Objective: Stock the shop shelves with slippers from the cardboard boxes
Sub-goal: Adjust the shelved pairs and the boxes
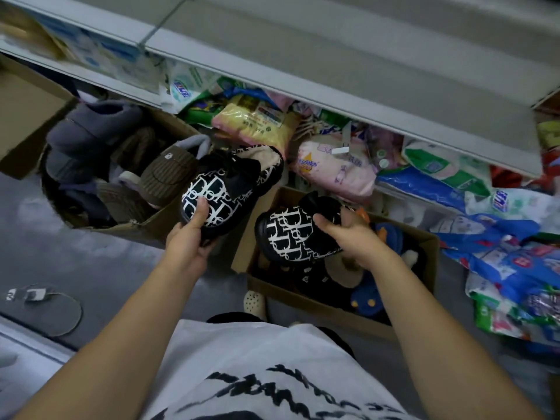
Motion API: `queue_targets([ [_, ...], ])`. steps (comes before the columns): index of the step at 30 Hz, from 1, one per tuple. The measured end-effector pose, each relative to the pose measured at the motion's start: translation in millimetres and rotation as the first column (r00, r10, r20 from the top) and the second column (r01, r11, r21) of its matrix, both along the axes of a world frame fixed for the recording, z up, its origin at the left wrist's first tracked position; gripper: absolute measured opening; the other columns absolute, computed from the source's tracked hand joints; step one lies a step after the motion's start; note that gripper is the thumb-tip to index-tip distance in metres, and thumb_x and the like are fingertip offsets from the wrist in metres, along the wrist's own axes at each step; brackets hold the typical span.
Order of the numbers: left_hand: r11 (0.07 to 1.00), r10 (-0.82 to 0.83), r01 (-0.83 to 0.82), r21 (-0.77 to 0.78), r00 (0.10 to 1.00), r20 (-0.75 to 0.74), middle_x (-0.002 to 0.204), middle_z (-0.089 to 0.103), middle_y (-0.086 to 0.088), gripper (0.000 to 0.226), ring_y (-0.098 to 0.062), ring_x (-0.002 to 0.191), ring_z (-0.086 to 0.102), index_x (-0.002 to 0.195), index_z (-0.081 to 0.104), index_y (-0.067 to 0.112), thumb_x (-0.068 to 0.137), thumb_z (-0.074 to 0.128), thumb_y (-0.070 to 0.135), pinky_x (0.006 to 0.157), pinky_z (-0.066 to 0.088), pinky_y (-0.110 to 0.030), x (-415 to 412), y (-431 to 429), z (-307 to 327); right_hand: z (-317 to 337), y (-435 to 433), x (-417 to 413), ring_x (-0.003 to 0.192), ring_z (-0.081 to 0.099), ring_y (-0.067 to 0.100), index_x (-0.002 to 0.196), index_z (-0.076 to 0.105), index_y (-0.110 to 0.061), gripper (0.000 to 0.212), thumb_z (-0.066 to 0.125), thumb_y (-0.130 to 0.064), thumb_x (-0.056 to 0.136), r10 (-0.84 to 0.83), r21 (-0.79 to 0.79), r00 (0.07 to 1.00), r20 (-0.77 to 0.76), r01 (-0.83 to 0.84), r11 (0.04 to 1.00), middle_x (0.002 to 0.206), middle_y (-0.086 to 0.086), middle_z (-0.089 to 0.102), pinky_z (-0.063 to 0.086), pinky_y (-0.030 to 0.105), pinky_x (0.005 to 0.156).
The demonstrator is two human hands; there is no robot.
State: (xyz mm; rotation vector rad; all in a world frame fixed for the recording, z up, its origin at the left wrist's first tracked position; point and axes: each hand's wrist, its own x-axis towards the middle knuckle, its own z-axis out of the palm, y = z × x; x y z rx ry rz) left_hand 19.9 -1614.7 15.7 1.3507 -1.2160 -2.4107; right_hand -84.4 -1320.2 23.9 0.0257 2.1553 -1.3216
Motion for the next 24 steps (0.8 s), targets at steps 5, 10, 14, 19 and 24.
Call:
queue_targets([
  [5,0.998,0.008,-0.005,0.064,0.999,-0.049,0.12,0.074,-0.006,0.067,-0.025,0.112,0.07,0.133,0.059,0.014,0.077,0.083,0.041,0.093,0.058,-0.045,-5.7,30.6,22.2,39.2,22.5,-4.3,0.105,0.068,0.009,0.122,0.061,-0.024,0.063,0.073,-0.067,0.079,0.238,0.086,0.962,-0.133,-0.228,0.97,0.117,-0.005,0.07,0.057,0.038,0.096],
  [10,0.994,-0.023,0.036,0.108,0.993,-0.117,0.121,0.074,-0.008,0.068,-0.025,0.109,0.072,0.133,0.06,0.013,0.076,0.082,0.041,0.077,0.062,-0.039,-9.0,62.7,42.4,85.9,37.5,-8.5,0.101,0.068,0.0,0.12,0.065,-0.029,0.057,0.081,-0.06,0.075,0.319,0.133,0.926,-0.205,-0.296,0.946,0.112,-0.014,0.072,0.057,0.024,0.086],
  [14,0.992,-0.094,0.107,0.061,0.977,-0.192,0.124,0.072,-0.01,0.073,-0.029,0.106,0.073,0.138,0.055,0.015,0.075,0.083,0.039,0.082,0.062,-0.046,-19.5,87.9,56.5,114.7,58.9,-10.3,0.094,0.065,-0.006,0.112,0.063,-0.031,0.052,0.085,-0.055,0.071,0.323,0.223,0.904,-0.28,-0.266,0.938,0.106,-0.018,0.068,0.051,0.01,0.071],
  [19,0.983,-0.168,0.183,0.031,0.948,-0.269,0.122,0.072,-0.012,0.068,-0.034,0.107,0.072,0.138,0.054,0.015,0.079,0.081,0.033,0.089,0.059,-0.055,-40.3,125.6,78.0,146.3,85.9,-5.7,0.102,0.061,0.005,0.114,0.06,-0.024,0.069,0.086,-0.063,0.064,0.308,0.329,0.876,-0.371,-0.186,0.926,0.112,-0.012,0.064,0.054,0.025,0.085],
  [24,0.981,-0.188,0.194,-0.022,0.912,-0.363,0.116,0.075,-0.009,0.061,-0.028,0.099,0.075,0.135,0.055,0.015,0.082,0.08,0.029,0.087,0.059,-0.047,-61.9,151.6,112.2,181.6,93.7,-14.8,0.098,0.059,0.01,0.1,0.057,-0.024,0.06,0.085,-0.065,0.066,0.347,0.406,0.792,-0.502,-0.138,0.903,0.106,-0.007,0.062,0.053,0.031,0.081],
])
